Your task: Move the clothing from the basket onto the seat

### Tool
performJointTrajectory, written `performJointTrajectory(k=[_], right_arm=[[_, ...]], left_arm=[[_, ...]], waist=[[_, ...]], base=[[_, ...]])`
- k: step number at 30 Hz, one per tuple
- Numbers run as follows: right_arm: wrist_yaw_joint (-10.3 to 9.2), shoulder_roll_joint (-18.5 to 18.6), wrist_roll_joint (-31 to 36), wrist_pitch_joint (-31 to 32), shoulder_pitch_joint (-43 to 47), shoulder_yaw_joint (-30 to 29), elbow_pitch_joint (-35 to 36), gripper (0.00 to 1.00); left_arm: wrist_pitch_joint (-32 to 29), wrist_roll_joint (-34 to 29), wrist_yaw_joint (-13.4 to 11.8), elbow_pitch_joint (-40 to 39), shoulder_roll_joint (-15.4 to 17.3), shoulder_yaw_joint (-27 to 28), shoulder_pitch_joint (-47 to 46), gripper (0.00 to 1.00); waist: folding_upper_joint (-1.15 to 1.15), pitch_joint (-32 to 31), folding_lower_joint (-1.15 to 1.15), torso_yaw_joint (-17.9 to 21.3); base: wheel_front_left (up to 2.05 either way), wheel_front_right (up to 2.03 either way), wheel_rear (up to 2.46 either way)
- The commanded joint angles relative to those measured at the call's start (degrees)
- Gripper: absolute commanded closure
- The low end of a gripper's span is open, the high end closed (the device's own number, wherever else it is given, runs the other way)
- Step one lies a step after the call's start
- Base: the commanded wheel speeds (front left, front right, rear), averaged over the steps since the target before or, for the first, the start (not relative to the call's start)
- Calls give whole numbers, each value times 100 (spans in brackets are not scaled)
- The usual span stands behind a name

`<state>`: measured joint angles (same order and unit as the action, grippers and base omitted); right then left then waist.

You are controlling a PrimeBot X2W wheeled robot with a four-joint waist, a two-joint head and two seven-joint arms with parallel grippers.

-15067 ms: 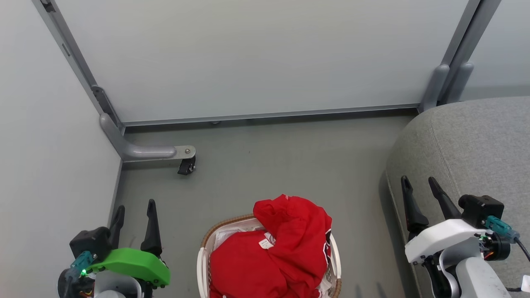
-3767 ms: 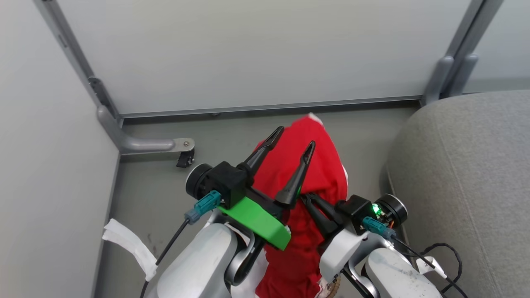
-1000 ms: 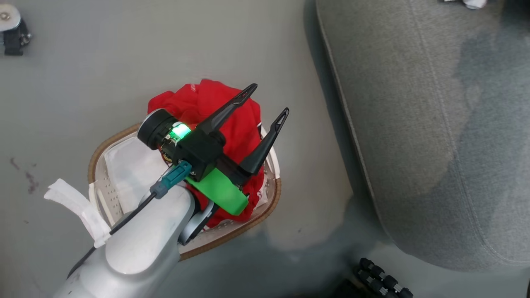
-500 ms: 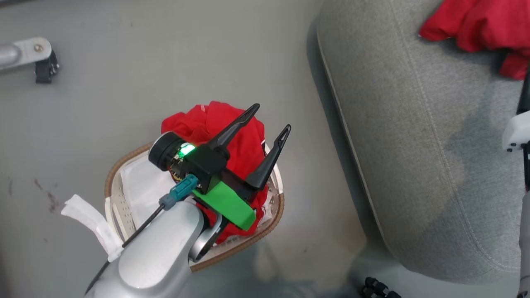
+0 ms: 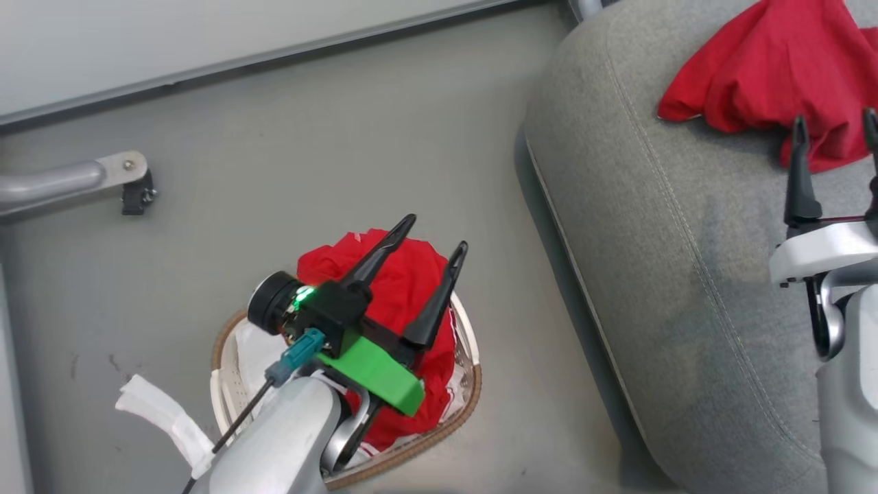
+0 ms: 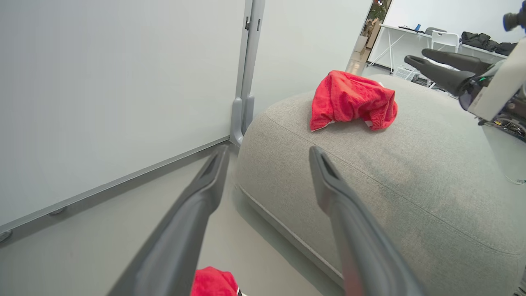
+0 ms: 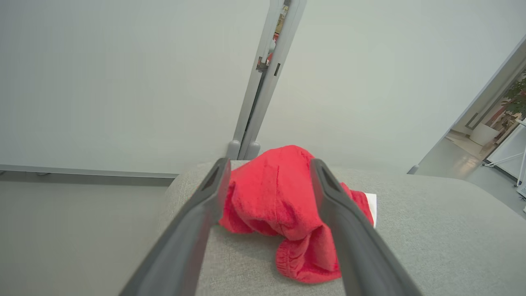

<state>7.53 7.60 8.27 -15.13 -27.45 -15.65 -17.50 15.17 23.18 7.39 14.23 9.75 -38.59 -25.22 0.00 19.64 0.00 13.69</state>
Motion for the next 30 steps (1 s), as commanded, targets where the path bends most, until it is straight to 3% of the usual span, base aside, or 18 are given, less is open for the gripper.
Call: performJointTrajectory(k=[1,18,24,30], right_arm=[[-8,-84,-121,-2,171,215,72,0],[-8,-430,-522,-3,623,1177,-316,0],[-8,-448,-577,-2,909,1354,-442,0],[-8,-454,-638,-3,1272,1430,-506,0]], left_arm=[[-4,-47,17,81,-35,252,197,0],[-4,-551,16,777,-310,2590,1135,0],[-4,-819,16,866,-425,3348,1562,0],[-4,-1003,16,874,-551,3767,1955,0]], waist=[[0,-356,0,-294],[0,-1124,0,-1291],[0,-1366,0,-1401],[0,-1642,0,-1379]], base=[[0,0,0],[0,0,0],[0,0,0],[0,0,0]])
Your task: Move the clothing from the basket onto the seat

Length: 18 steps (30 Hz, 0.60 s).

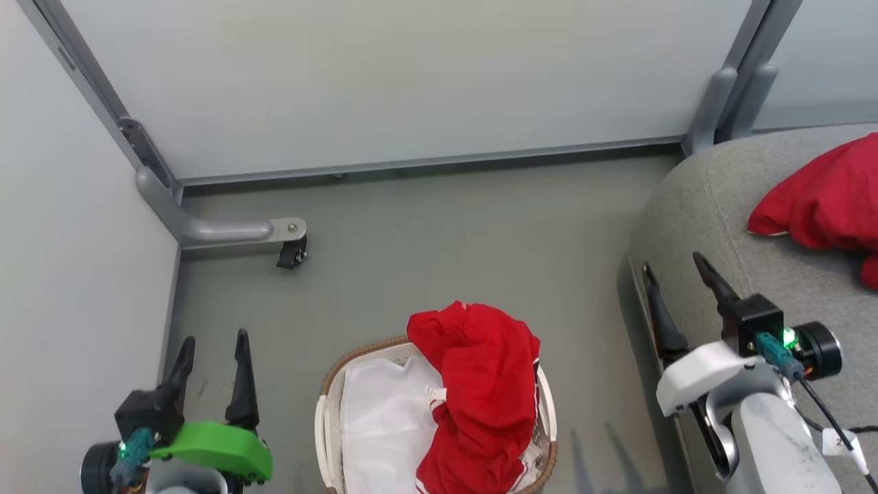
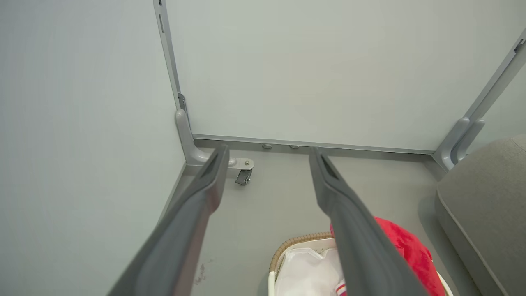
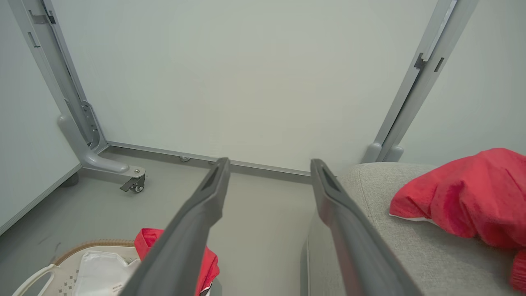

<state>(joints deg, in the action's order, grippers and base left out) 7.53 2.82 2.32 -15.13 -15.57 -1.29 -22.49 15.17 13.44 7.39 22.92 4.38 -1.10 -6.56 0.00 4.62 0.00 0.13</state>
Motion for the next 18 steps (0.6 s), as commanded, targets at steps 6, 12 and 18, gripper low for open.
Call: performJointTrajectory(k=[6,12,18], right_arm=[[-8,21,-166,-3,467,0,-28,0],[-8,20,-251,-3,703,18,4,0],[-8,20,-277,-3,716,20,46,0]], left_arm=[[-4,-107,16,-117,-109,175,515,0],[-4,-25,16,-192,-140,227,795,0],[-4,186,16,-227,-141,83,856,0]], waist=[[0,-376,0,52],[0,-449,0,112],[0,-388,0,141]], base=[[0,0,0],[0,0,0],[0,0,0]])
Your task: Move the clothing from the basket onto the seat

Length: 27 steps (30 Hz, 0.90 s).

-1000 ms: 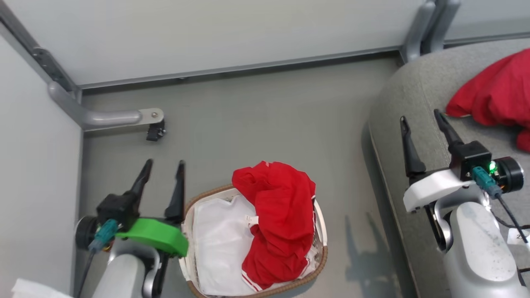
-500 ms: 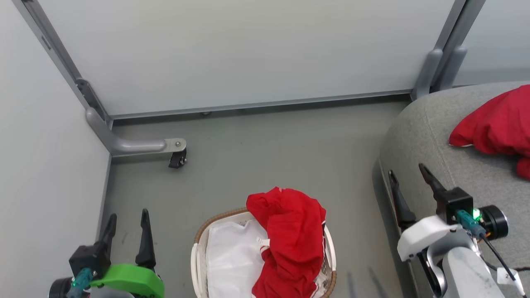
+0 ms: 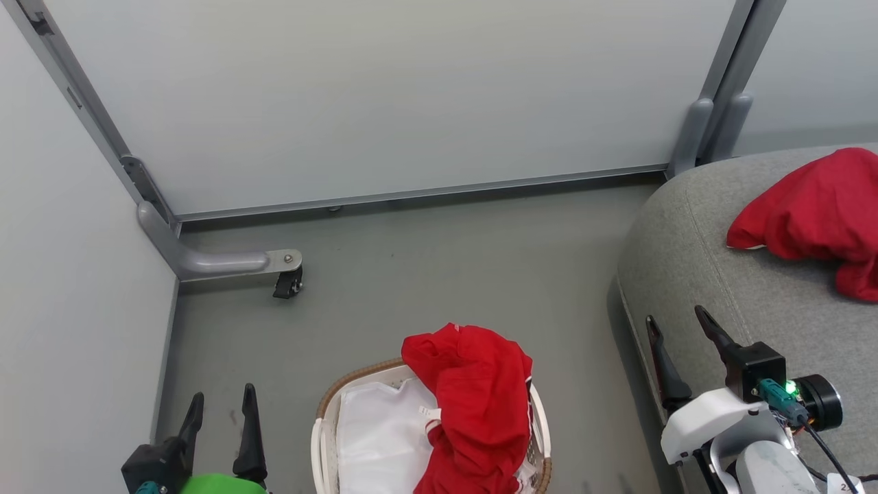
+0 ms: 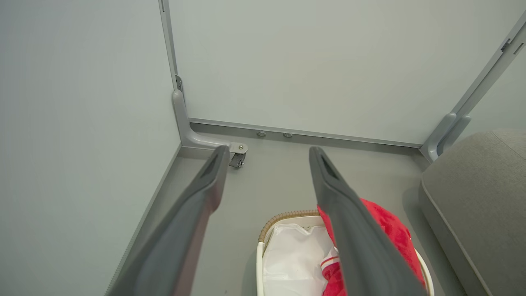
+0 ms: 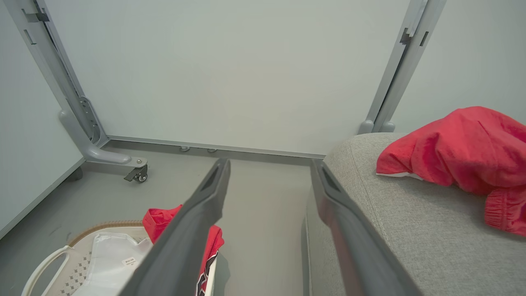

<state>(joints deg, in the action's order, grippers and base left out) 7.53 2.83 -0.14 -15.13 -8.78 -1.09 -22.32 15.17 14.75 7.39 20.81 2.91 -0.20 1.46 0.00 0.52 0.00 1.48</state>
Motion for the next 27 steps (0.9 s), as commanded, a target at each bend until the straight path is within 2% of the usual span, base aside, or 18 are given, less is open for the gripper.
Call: performJointTrajectory(k=[1,4,13,16,27], right_arm=[[-8,19,-34,-3,4,4,43,0],[-8,19,-48,-3,-125,22,131,0],[-8,19,-217,-3,-833,205,603,0],[-8,17,-317,-2,-1196,314,818,0],[-8,17,-654,-3,-1955,564,1288,0]], left_arm=[[-4,73,16,-20,5,-41,28,0],[-4,99,16,45,5,-182,-85,0],[-4,365,17,275,9,-879,-1000,0],[-4,580,17,483,20,-1180,-1473,0],[-4,1506,17,1194,356,-2225,-2760,0]], waist=[[0,51,0,14],[0,185,0,50],[0,1303,0,286],[0,1852,0,431],[0,3142,0,856]], base=[[0,0,0],[0,0,0],[0,0,0],[0,0,0],[0,0,0]])
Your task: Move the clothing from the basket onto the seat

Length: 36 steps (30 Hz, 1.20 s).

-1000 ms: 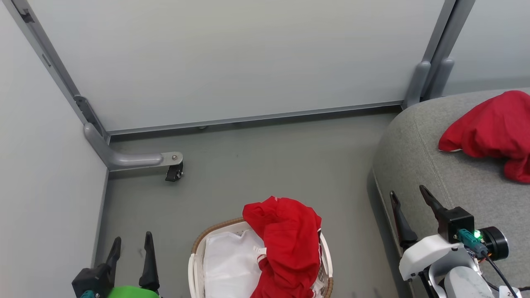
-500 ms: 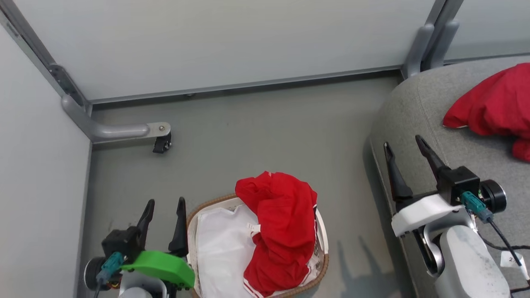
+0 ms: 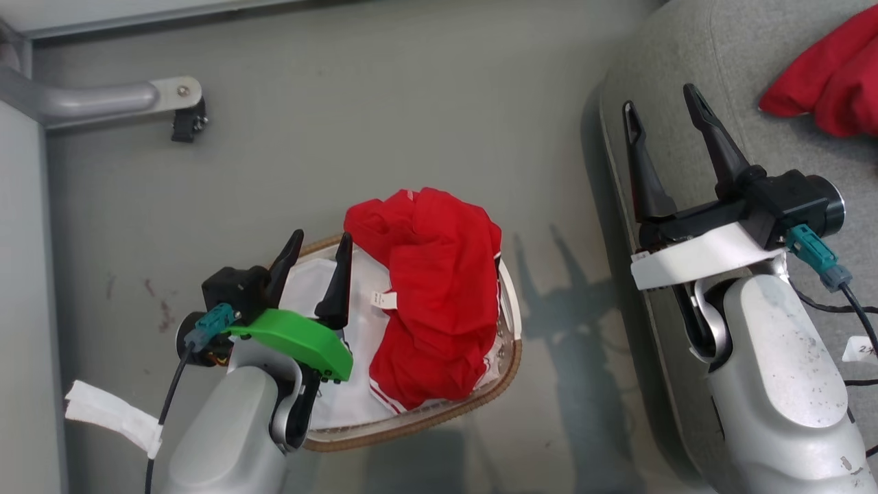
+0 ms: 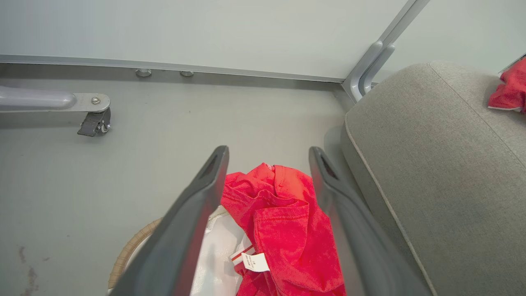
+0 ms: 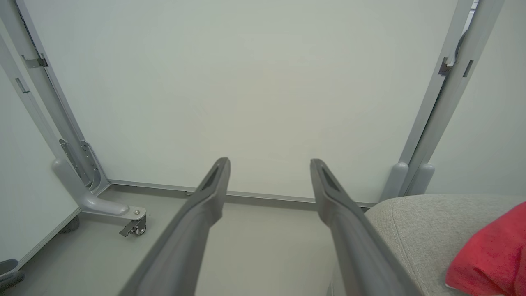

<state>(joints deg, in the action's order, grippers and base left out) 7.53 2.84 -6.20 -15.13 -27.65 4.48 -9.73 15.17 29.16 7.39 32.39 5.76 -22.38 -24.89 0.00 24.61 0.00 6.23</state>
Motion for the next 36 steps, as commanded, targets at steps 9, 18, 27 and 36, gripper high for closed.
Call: performJointTrajectory(k=[9,18,27,36], right_arm=[[-8,14,-170,-3,-330,29,224,0],[-8,13,-195,-3,-402,-35,355,0],[-8,14,-301,-3,-263,-127,460,0],[-8,15,-331,-3,-316,-221,542,0]], left_arm=[[-5,922,17,707,360,-898,-1015,0],[-24,1930,17,1416,603,-1970,-1572,0],[-262,3053,17,1535,703,-2764,-1784,0],[-301,3715,17,1443,882,-3502,-2117,0]], waist=[[0,1580,0,689],[0,2178,0,823],[0,2464,0,814],[0,2679,0,802]], base=[[0,0,0],[0,0,0],[0,0,0],[0,0,0]])
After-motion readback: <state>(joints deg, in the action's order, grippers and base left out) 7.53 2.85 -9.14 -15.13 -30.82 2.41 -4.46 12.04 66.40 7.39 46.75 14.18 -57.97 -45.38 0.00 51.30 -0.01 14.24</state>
